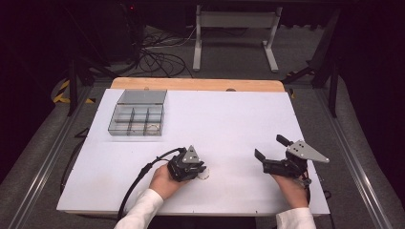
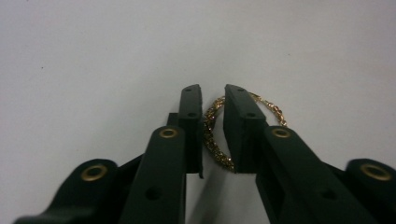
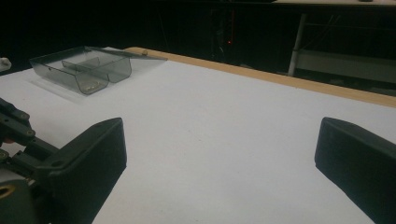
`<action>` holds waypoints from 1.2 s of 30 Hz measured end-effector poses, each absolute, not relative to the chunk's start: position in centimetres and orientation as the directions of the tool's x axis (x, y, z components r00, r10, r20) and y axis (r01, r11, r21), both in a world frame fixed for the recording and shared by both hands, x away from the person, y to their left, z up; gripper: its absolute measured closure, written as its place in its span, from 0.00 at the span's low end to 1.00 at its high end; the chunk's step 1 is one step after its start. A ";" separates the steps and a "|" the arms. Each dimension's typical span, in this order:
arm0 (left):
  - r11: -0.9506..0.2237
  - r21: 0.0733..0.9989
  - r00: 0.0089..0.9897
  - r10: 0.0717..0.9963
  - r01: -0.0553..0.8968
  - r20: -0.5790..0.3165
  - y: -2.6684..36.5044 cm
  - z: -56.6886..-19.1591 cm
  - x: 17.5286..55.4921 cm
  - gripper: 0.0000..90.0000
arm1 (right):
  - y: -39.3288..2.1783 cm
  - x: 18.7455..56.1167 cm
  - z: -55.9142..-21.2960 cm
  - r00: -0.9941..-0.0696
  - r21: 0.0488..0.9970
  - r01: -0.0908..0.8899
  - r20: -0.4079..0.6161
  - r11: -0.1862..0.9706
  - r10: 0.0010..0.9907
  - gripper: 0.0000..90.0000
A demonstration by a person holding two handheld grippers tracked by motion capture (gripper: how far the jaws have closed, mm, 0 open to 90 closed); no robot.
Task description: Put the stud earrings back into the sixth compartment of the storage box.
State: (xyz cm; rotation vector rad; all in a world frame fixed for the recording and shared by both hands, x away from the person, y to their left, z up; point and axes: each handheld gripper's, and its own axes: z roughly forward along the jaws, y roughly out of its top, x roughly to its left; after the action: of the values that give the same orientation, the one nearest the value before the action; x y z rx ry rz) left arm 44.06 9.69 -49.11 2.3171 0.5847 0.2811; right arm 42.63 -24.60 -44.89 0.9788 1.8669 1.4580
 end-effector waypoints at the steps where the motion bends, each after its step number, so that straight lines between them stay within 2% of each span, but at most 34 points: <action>1: -0.640 0.696 0.875 0.483 0.325 0.035 9.6 -49.1 44.0 0.92 | -24.6 42.6 -44.9 -0.569 0.970 0.198 -0.002 0.140 0.822 0.03; 4: -0.637 0.696 0.874 0.485 0.330 0.028 9.6 -49.1 44.1 0.96 | -24.5 42.6 -44.9 -0.569 0.969 0.201 -0.002 0.141 0.822 0.03; 15: -0.629 0.696 0.866 0.500 0.348 0.019 10.1 -48.7 44.6 0.96 | -24.6 42.7 -44.9 -0.570 0.970 0.200 -0.002 0.141 0.822 0.03; 36: -0.536 0.767 0.811 0.585 0.354 0.035 13.5 -46.4 46.0 0.96 | -24.4 42.7 -45.0 -0.574 0.970 0.200 0.002 0.138 0.819 0.03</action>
State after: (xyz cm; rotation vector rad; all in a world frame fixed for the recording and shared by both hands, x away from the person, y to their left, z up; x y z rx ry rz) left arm 46.03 13.49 -46.41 2.1881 0.6871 0.3673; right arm 42.68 -24.43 -44.95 0.9756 1.8718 1.4614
